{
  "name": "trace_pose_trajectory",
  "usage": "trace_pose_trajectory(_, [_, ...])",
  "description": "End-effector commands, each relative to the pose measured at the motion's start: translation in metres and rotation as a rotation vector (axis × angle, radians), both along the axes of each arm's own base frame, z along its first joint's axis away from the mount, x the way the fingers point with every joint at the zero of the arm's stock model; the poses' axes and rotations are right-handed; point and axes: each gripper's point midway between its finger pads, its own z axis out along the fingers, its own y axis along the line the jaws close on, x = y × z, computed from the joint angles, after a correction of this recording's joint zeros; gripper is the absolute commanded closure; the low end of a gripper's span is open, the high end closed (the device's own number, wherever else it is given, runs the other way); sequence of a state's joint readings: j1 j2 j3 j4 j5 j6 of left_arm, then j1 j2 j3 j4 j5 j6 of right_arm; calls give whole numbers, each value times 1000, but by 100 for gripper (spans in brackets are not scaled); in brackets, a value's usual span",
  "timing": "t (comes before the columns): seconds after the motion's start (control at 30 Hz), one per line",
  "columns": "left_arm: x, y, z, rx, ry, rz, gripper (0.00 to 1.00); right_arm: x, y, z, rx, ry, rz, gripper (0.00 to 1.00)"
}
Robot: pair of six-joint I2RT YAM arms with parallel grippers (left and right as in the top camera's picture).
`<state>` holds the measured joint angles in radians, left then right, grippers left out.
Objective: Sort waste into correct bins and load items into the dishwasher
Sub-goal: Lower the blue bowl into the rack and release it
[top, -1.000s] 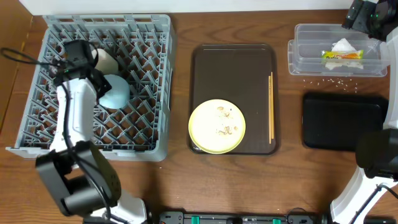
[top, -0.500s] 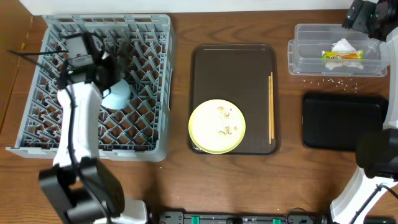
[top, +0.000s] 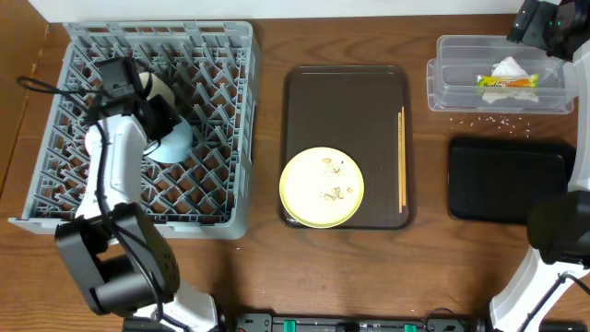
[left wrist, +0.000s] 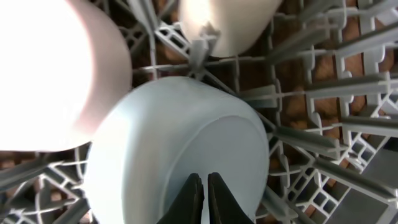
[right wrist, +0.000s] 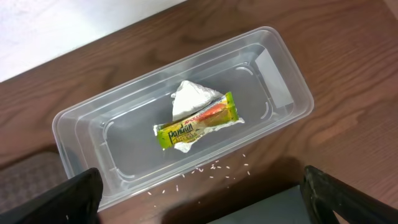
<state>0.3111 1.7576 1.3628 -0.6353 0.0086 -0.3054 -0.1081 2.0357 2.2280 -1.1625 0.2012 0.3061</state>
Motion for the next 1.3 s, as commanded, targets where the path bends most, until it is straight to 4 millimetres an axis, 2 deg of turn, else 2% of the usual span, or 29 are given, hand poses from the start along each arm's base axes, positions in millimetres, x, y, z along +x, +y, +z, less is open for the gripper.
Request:
trace_pose_trajectory(0.0, [-22, 31, 0, 40, 39, 102, 92, 0, 1, -2, -6, 8, 8, 1])
trace_pose_trajectory(0.3, [-47, 57, -4, 10, 78, 209, 92, 0, 1, -2, -6, 8, 8, 1])
trace_pose_trajectory(0.43, [-50, 57, 3, -12, 58, 217, 92, 0, 1, -2, -6, 8, 8, 1])
trace_pose_trajectory(0.57, [-46, 52, 28, -19, -21, 200, 92, 0, 1, -2, -6, 8, 8, 1])
trace_pose_trajectory(0.77, [-43, 35, 82, -42, -188, 149, 92, 0, 1, -2, -6, 8, 8, 1])
trace_pose_trajectory(0.83, [-42, 27, 95, -65, -235, 122, 84, 0, 1, -2, -6, 8, 8, 1])
trace_pose_trajectory(0.93, [-40, 19, 101, -98, -261, 97, 62, 0, 1, -2, -6, 8, 8, 1])
trace_pose_trajectory(0.97, [-38, 15, 99, -119, -261, 85, 47, 0, 1, -2, -6, 8, 8, 1])
trace_pose_trajectory(1.07, [-37, 13, 92, -137, -245, 80, 35, 0, 1, -2, -6, 8, 8, 1])
trace_pose_trajectory(1.17, [-37, 13, 81, -146, -218, 83, 34, 0, 1, -2, -6, 8, 8, 1])
trace_pose_trajectory(1.27, [-39, 20, 68, -130, -171, 108, 44, 0, 1, -2, -6, 8, 8, 1])
